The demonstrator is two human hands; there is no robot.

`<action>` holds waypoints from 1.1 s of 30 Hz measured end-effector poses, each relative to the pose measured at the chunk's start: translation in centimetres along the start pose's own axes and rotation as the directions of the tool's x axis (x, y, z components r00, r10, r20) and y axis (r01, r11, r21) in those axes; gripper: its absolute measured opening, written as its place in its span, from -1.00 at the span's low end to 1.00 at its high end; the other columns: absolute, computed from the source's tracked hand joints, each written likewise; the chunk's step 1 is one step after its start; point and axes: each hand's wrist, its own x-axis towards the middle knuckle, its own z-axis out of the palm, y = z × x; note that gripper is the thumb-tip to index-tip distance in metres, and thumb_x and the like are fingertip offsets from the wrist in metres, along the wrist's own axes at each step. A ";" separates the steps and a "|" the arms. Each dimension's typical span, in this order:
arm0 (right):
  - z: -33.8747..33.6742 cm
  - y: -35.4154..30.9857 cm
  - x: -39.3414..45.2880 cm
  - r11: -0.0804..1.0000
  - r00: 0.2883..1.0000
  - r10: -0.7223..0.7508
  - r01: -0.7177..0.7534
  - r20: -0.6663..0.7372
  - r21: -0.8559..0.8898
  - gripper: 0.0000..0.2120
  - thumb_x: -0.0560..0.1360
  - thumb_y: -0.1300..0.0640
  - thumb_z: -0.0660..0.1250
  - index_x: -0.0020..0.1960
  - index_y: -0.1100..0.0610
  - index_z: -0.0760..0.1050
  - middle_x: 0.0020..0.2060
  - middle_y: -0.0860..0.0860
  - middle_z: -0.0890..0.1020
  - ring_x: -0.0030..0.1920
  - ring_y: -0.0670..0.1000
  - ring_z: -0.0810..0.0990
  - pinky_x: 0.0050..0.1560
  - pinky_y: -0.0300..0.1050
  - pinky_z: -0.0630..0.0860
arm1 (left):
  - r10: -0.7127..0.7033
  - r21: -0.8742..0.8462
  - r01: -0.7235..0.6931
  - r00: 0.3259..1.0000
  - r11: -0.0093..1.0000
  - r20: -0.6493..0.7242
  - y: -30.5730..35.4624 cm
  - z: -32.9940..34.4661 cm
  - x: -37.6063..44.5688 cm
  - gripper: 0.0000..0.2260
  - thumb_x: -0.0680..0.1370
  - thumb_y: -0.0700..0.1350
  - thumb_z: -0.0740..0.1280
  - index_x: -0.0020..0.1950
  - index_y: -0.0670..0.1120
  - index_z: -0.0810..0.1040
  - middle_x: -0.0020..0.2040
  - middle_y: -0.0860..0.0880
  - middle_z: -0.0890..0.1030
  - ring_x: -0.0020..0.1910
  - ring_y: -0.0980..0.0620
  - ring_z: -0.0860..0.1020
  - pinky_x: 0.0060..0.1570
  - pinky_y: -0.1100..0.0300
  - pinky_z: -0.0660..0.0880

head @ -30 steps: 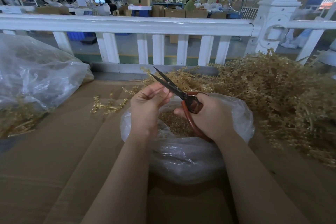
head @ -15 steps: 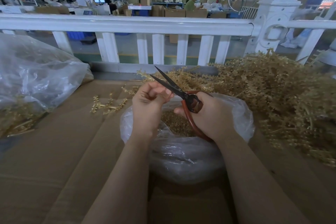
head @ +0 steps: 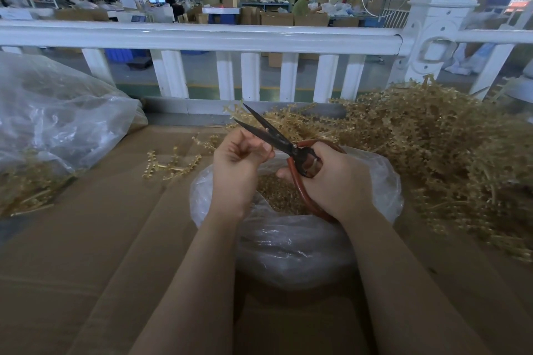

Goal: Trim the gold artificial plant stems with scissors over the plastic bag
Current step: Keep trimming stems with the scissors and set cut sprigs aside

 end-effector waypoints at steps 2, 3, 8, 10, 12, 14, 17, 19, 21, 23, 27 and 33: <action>-0.1 0.0 0.0 1.000 1.000 -0.007 0.007 -0.005 -0.003 -0.44 0.37 -0.54 0.22 -0.06 -0.07 0.59 -0.31 -0.21 0.56 -0.27 -0.20 0.46 -0.28 -0.48 0.27 | -0.003 -0.008 0.003 1.000 1.000 -0.005 0.0 0.1 0.0 -0.75 0.52 -0.52 0.25 -0.20 -0.19 0.43 -0.32 -0.07 0.50 -0.29 0.03 0.51 -0.13 0.18 0.54; -0.1 0.0 0.0 1.000 1.000 -0.010 0.010 -0.005 -0.002 -0.45 0.37 -0.54 0.23 -0.06 -0.08 0.60 -0.32 -0.22 0.56 -0.27 -0.21 0.45 -0.28 -0.50 0.26 | -0.010 -0.018 0.010 1.000 1.000 -0.014 0.1 0.1 0.0 -0.74 0.52 -0.52 0.25 -0.20 -0.18 0.43 -0.32 -0.07 0.50 -0.30 0.03 0.51 -0.14 0.19 0.54; -0.1 -0.1 0.1 0.999 1.000 -0.024 0.023 0.004 0.023 -0.47 0.37 -0.54 0.23 -0.06 -0.10 0.59 -0.35 -0.25 0.52 -0.30 -0.23 0.44 -0.32 -0.51 0.25 | -0.006 -0.014 0.006 1.000 1.000 -0.026 0.1 0.1 0.0 -0.77 0.52 -0.52 0.25 -0.17 -0.21 0.42 -0.32 -0.10 0.48 -0.29 0.02 0.49 -0.17 0.24 0.53; -0.1 -0.1 0.1 0.999 1.000 -0.027 0.027 -0.001 0.021 -0.48 0.37 -0.52 0.25 -0.05 -0.11 0.60 -0.34 -0.25 0.53 -0.30 -0.23 0.45 -0.31 -0.52 0.25 | -0.008 -0.017 0.008 1.000 1.000 -0.030 0.2 0.1 0.0 -0.76 0.53 -0.52 0.24 -0.18 -0.19 0.41 -0.32 -0.10 0.48 -0.30 0.04 0.49 -0.17 0.24 0.53; 0.0 0.0 0.1 0.999 1.000 -0.023 0.023 -0.003 0.024 -0.49 0.37 -0.52 0.27 -0.06 -0.10 0.60 -0.35 -0.25 0.53 -0.30 -0.22 0.46 -0.30 -0.52 0.25 | -0.016 -0.029 0.015 0.999 0.999 -0.034 0.2 0.2 0.0 -0.73 0.53 -0.52 0.25 -0.20 -0.16 0.42 -0.32 -0.07 0.50 -0.30 0.05 0.50 -0.17 0.24 0.54; 0.1 0.1 0.1 1.000 1.000 -0.014 0.013 0.016 0.028 -0.48 0.35 -0.53 0.26 -0.06 -0.11 0.60 -0.35 -0.26 0.52 -0.30 -0.22 0.48 -0.29 -0.50 0.27 | -0.028 -0.042 0.027 0.999 0.999 -0.026 0.3 0.2 -0.1 -0.72 0.53 -0.51 0.25 -0.21 -0.15 0.43 -0.33 -0.03 0.53 -0.30 0.06 0.51 -0.16 0.24 0.54; 0.0 0.1 0.2 0.997 0.998 0.021 -0.026 0.066 0.079 -0.54 0.32 -0.56 0.24 -0.09 -0.22 0.54 -0.38 -0.30 0.51 -0.28 -0.23 0.51 -0.28 -0.43 0.32 | -0.091 -0.096 0.089 0.996 0.991 -0.015 0.3 0.1 -0.1 -0.77 0.54 -0.48 0.27 -0.19 -0.17 0.47 -0.31 -0.01 0.57 -0.27 0.07 0.55 -0.15 0.25 0.56; -0.1 -0.1 0.2 0.984 0.994 0.061 -0.075 0.090 0.162 -0.61 0.29 -0.56 0.27 -0.21 -0.27 0.46 -0.41 -0.28 0.53 -0.29 -0.24 0.55 -0.32 -0.39 0.33 | -0.173 -0.141 0.168 0.985 0.976 -0.021 0.3 0.1 -0.1 -0.78 0.54 -0.45 0.29 -0.19 -0.17 0.53 -0.27 -0.02 0.61 -0.25 0.06 0.58 -0.16 0.25 0.57; -0.1 -0.1 0.4 0.958 0.989 0.104 -0.127 0.102 0.257 -0.68 0.28 -0.49 0.34 -0.32 -0.26 0.46 -0.42 -0.32 0.56 -0.31 -0.28 0.55 -0.37 -0.40 0.36 | -0.246 -0.174 0.240 0.969 0.955 -0.014 0.3 0.2 -0.1 -0.80 0.53 -0.44 0.31 -0.17 -0.17 0.56 -0.26 -0.03 0.63 -0.25 0.06 0.60 -0.20 0.26 0.58; 0.0 -0.1 0.7 0.920 0.982 0.141 -0.177 0.127 0.349 -0.73 0.35 -0.33 0.45 -0.32 -0.19 0.52 -0.43 -0.35 0.57 -0.37 -0.28 0.54 -0.38 -0.42 0.36 | -0.280 -0.162 0.278 0.960 0.947 0.014 0.2 0.6 -0.2 -0.83 0.52 -0.44 0.33 -0.16 -0.20 0.56 -0.22 -0.07 0.63 -0.26 0.07 0.62 -0.24 0.28 0.57; 0.3 0.2 1.0 0.809 0.966 0.174 -0.249 0.189 0.532 -0.85 0.47 0.07 0.53 -0.24 -0.02 0.61 -0.42 -0.22 0.63 -0.41 -0.24 0.56 -0.39 -0.39 0.42 | -0.299 -0.089 0.305 0.952 0.948 0.073 0.1 0.9 -0.5 -0.86 0.49 -0.42 0.38 -0.15 -0.20 0.59 -0.13 -0.13 0.64 -0.14 -0.02 0.62 -0.08 0.22 0.60; 0.3 0.3 1.0 0.779 0.961 0.188 -0.270 0.200 0.566 -0.80 0.45 0.12 0.53 -0.29 -0.10 0.63 -0.30 -0.07 0.70 -0.38 -0.19 0.60 -0.33 -0.28 0.54 | -0.331 -0.123 0.339 0.940 0.933 0.085 0.2 0.9 -0.6 -0.86 0.45 -0.41 0.41 -0.19 -0.18 0.62 -0.13 -0.09 0.66 0.02 -0.08 0.61 0.19 0.04 0.56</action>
